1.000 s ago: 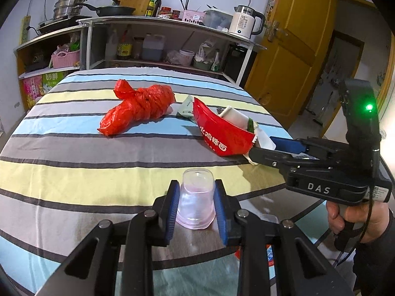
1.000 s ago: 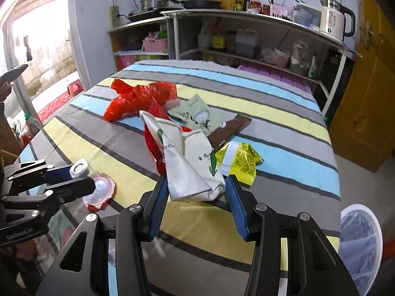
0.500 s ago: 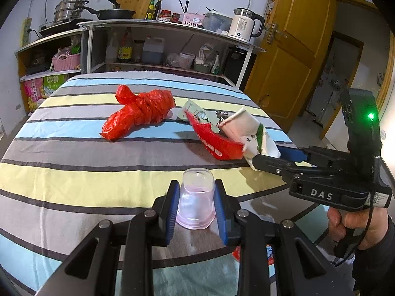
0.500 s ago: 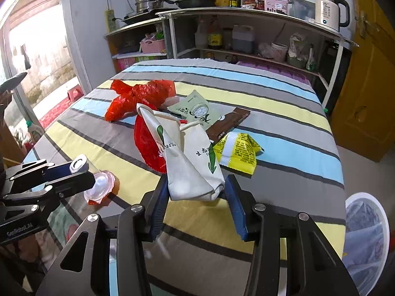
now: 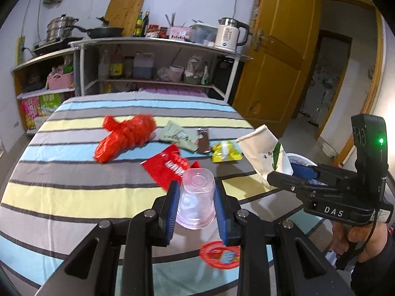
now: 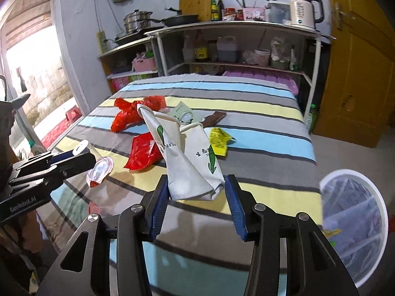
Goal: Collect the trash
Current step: 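Carry the cup and paper bag toward the wastebasket with both tools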
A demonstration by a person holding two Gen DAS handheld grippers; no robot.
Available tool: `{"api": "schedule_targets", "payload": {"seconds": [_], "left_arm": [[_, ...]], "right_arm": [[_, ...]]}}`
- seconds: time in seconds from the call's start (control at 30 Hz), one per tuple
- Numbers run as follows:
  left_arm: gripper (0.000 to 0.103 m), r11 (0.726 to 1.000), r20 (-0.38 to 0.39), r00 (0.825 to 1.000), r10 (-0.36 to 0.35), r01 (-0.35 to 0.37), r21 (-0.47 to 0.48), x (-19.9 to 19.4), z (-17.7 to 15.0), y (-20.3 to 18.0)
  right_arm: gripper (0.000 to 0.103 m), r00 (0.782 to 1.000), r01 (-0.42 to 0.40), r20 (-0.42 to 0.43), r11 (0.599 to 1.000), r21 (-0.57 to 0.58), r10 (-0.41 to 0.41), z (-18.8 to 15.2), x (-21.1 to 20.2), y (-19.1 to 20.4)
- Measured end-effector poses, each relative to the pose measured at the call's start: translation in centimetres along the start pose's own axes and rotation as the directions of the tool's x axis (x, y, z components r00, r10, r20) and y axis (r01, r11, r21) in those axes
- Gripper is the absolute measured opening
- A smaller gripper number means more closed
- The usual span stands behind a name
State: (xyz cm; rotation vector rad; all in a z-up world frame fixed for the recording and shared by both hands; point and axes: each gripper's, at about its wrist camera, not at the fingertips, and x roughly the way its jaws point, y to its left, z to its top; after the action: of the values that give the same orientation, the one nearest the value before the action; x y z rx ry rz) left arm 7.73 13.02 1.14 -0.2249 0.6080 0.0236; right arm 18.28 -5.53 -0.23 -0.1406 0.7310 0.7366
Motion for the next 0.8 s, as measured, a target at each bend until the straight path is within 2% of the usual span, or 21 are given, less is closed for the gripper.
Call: {"api": "schedule_targets", "payload": {"seconds": [0.4, 0.8], "left_arm": [[0.029, 0.992, 0.021, 0.995, -0.099, 0.098, 0.079, -0.2, 2.1, -6.1], [0.029, 0.958, -0.019, 0.973, -0.232, 0.232, 0.172, 2.1, 2.8, -14.6]], "right_arm": [[0.047, 0.994, 0.090, 0.058, 0.992, 0.086, -0.095, -2.1, -5.7, -4.2], [0.047, 0.973, 0.196, 0.077, 0.958, 0.207, -0.216, -5.1, -10.7, -10.1]]}}
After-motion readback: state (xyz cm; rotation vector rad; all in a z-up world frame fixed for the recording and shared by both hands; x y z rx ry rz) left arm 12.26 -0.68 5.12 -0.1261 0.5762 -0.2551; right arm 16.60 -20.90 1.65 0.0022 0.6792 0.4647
